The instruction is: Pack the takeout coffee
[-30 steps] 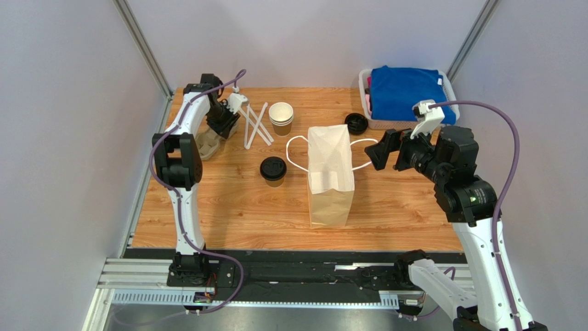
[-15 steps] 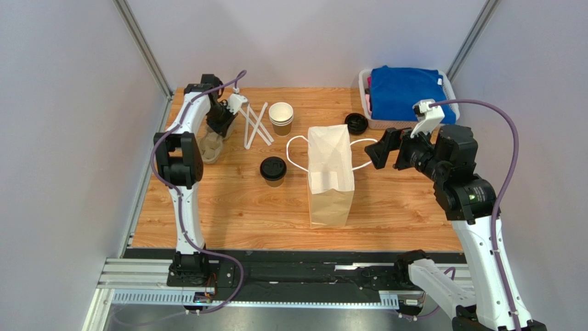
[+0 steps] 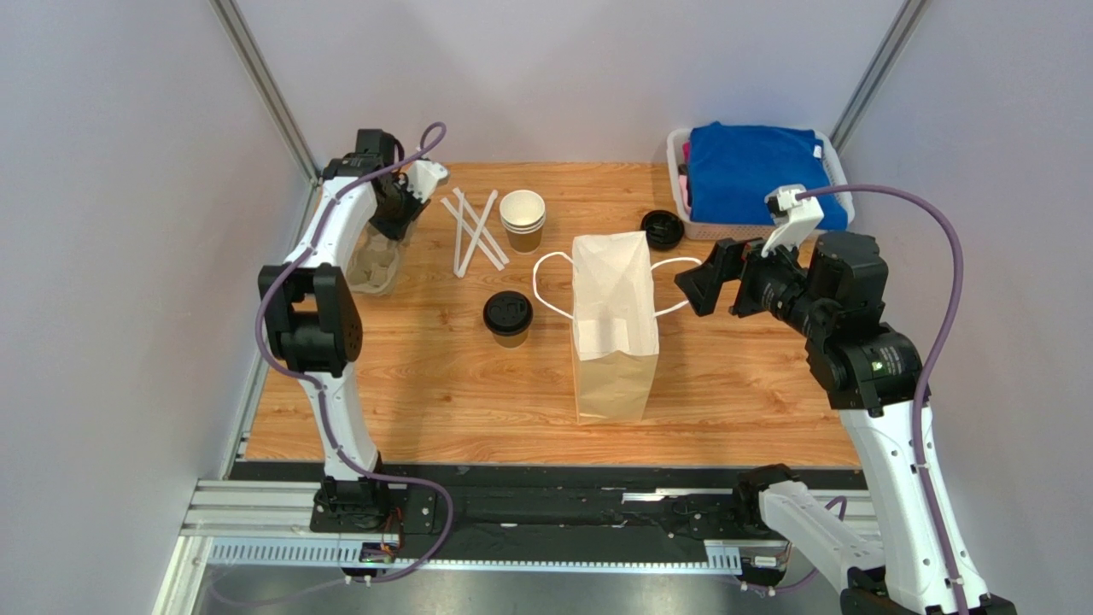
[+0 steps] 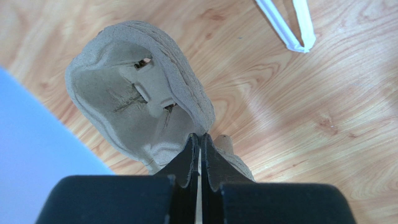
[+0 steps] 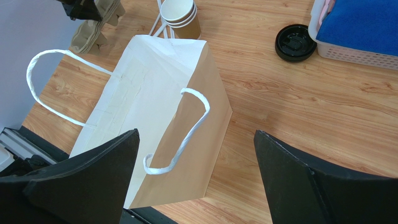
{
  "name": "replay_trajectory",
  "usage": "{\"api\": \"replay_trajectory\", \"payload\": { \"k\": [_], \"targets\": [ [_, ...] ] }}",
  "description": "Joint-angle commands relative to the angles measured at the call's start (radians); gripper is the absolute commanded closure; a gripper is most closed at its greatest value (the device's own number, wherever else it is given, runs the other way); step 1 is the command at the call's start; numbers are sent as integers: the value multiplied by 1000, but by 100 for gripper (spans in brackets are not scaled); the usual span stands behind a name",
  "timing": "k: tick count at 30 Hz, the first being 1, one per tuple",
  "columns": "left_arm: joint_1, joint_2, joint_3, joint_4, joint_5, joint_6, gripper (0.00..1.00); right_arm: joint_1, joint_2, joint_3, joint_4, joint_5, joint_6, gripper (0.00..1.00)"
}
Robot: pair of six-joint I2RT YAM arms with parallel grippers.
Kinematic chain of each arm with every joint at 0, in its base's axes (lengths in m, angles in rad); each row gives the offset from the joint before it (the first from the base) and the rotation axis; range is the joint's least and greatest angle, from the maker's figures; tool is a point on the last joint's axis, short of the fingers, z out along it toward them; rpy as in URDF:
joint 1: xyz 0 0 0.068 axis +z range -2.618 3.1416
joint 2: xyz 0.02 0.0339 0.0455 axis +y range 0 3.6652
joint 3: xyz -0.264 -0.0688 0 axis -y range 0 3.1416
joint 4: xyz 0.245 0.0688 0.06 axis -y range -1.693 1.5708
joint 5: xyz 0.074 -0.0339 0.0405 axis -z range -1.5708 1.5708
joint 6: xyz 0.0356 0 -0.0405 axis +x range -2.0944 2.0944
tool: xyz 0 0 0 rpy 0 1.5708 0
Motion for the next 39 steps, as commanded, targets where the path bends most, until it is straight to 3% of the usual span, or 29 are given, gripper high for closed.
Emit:
{"api": "replay_trajectory", "payload": {
  "k": [1, 6, 8, 10, 12, 15, 21, 23, 26, 28, 31, 39],
  "targets": [
    [-1, -96, -29, 97, -88, -30, 100, -4, -16, 16, 48, -27, 4, 1],
    [-7, -125, -88, 114, -72, -41, 100, -4, -19, 24, 45, -33, -5, 1],
    [-37, -125, -145, 138, -192, -24, 100, -4, -19, 26, 46, -39, -5, 1],
    [-35, -147, -194, 195, -144, -22, 100, -4, -17, 26, 45, -38, -5, 1],
    [-60, -112, -234, 192, -255, 1, 100, -4, -17, 18, 49, -39, -4, 1],
    [-51, -27, -211, 135, -300, -27, 100, -3, -11, 24, 51, -50, 2, 1],
    [-18, -234, -266, 213, -156, -137, 100, -4, -25, 50, 83, -136, 8, 0],
    [-28, -251, -271, 178, -194, -126, 100, -3, -26, 46, 109, -194, 27, 0],
    [-7, -265, -259, 73, -63, -172, 100, -1, -14, 58, 158, -272, 57, 0],
    [-5, -277, -289, 39, -54, -201, 100, 10, -2, 81, 192, -321, 74, 0],
    [24, -317, -353, 54, -8, -243, 100, 56, 23, 131, 235, -346, 96, 1],
    [70, -391, -446, 62, 1, -274, 100, 467, 226, 303, 278, -241, 68, 4]
  ]
}}
